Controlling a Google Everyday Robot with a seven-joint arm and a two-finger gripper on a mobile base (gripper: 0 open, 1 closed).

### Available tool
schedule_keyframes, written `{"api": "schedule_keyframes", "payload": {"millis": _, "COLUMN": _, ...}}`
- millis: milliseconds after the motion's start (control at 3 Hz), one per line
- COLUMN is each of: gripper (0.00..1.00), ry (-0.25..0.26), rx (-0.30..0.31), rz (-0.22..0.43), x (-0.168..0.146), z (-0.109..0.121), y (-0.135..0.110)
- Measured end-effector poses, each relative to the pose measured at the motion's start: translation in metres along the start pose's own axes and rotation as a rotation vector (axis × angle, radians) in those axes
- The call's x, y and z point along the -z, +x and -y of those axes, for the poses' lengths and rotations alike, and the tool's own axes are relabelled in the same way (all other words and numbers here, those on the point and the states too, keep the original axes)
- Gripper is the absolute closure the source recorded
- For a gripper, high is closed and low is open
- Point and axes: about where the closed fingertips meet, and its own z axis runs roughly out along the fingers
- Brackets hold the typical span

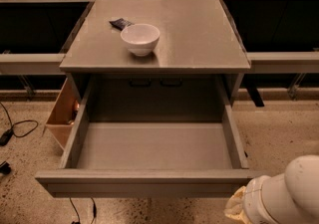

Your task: Close top drawer

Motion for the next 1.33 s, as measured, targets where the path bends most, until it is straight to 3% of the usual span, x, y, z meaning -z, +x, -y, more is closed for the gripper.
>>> {"api": "schedule_keyframes", "payload": {"millis": 333, "gripper": 1.0, "ry": 0.047, "rx": 0.048, "rz": 0.012, "x": -0.021, "z": 0.013, "y": 0.001}}
{"api": "schedule_keyframes", "payload": {"millis": 1000, "gripper": 1.0, "ry": 0.187, "rx": 0.081, "rz": 0.047, "x": -0.018, "z": 0.039, "y": -0.016}}
{"api": "schedule_keyframes", "payload": {"millis": 1333, "gripper": 1.0, "ry": 0.196, "rx": 0.078, "rz": 0.052, "x": -0.021, "z": 0.042, "y": -0.019}}
